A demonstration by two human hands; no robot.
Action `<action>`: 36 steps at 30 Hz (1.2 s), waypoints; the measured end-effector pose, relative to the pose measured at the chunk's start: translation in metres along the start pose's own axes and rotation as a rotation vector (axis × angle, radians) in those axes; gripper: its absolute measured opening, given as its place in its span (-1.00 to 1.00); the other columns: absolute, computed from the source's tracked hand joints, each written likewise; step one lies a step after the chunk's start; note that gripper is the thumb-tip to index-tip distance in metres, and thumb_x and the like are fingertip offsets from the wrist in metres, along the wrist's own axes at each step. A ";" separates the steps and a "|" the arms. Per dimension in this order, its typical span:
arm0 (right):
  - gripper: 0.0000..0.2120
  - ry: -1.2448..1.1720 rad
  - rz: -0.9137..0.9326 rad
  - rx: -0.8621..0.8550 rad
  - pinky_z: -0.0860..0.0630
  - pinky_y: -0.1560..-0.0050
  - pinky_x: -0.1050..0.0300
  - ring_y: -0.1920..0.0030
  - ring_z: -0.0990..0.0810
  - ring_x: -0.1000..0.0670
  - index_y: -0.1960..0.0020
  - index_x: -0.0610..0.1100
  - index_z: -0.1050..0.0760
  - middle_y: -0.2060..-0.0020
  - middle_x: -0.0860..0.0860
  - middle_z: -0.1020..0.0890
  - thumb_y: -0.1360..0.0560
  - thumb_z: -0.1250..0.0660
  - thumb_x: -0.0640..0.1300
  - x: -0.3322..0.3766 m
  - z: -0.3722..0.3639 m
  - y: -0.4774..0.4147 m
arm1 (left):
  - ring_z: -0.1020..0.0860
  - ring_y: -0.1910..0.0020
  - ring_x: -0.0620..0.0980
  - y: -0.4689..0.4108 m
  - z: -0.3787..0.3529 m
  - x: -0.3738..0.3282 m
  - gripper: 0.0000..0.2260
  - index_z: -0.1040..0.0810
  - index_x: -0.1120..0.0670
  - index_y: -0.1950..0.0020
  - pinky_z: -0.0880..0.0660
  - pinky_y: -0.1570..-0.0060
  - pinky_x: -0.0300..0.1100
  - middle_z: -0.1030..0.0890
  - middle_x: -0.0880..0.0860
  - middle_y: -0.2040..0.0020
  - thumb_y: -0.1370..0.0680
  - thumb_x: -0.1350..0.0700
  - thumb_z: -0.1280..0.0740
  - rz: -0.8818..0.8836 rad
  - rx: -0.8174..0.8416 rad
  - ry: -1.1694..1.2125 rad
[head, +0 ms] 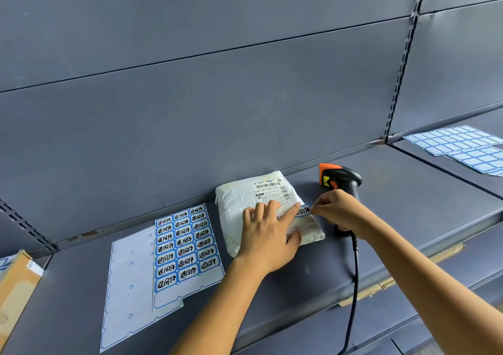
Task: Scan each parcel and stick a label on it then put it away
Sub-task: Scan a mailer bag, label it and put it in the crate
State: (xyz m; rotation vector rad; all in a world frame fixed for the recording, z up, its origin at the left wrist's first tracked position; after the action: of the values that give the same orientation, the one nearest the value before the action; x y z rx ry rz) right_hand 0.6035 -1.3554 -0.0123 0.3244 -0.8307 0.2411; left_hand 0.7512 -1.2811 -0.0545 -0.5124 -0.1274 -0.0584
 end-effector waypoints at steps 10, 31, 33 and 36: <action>-0.88 0.021 -0.010 0.011 -0.23 0.57 0.31 0.46 -0.32 0.03 0.17 -0.15 -0.57 0.47 -0.02 -0.40 -0.51 -0.32 -0.15 -0.002 -0.001 -0.003 | -0.46 0.20 0.12 -0.002 -0.002 -0.008 -0.52 -0.50 -0.20 -0.26 -0.38 0.18 -0.01 -0.51 0.07 0.10 -0.40 -0.22 -0.09 0.012 -0.029 -0.015; -0.90 -0.197 -0.039 0.168 -0.42 0.43 0.34 0.40 -0.43 0.06 0.25 -0.16 -0.58 0.39 -0.05 -0.51 -0.43 -0.38 -0.29 -0.004 -0.017 0.014 | -0.50 0.09 0.06 0.005 0.007 -0.001 -0.62 -0.64 -0.04 -0.09 -0.50 0.08 -0.03 -0.57 0.03 0.01 -0.39 0.08 -0.14 0.146 -0.140 0.360; -0.87 -0.260 -0.035 0.165 -0.43 0.43 0.33 0.40 -0.46 0.07 0.27 -0.14 -0.58 0.40 -0.04 -0.54 -0.42 -0.38 -0.31 -0.002 -0.016 0.014 | -0.49 0.05 0.06 0.007 0.011 0.000 -0.57 -0.54 -0.10 -0.23 -0.47 0.04 -0.02 -0.55 0.02 -0.04 -0.41 0.09 -0.14 0.126 -0.128 0.373; -0.89 -0.364 -0.045 0.185 -0.47 0.36 0.28 0.32 -0.54 0.07 0.19 -0.12 -0.56 0.33 -0.04 -0.58 -0.42 -0.39 -0.31 0.001 -0.012 0.017 | -0.45 0.00 0.03 0.008 0.016 0.003 -0.56 -0.43 -0.19 -0.29 -0.45 0.01 -0.02 -0.54 0.01 -0.10 -0.44 0.09 -0.13 0.068 -0.116 0.366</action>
State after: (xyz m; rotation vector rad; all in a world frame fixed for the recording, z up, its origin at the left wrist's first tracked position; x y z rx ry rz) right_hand 0.6064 -1.3351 -0.0160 0.5708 -1.1619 0.2201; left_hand 0.7530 -1.2664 -0.0439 -0.6128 0.2524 -0.0924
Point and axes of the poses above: each hand's wrist, its own y-axis away from the middle knuckle, its own z-axis out of the back of the hand, x = y × z, the point moved 2 cm from there along -y, towards the middle knuckle
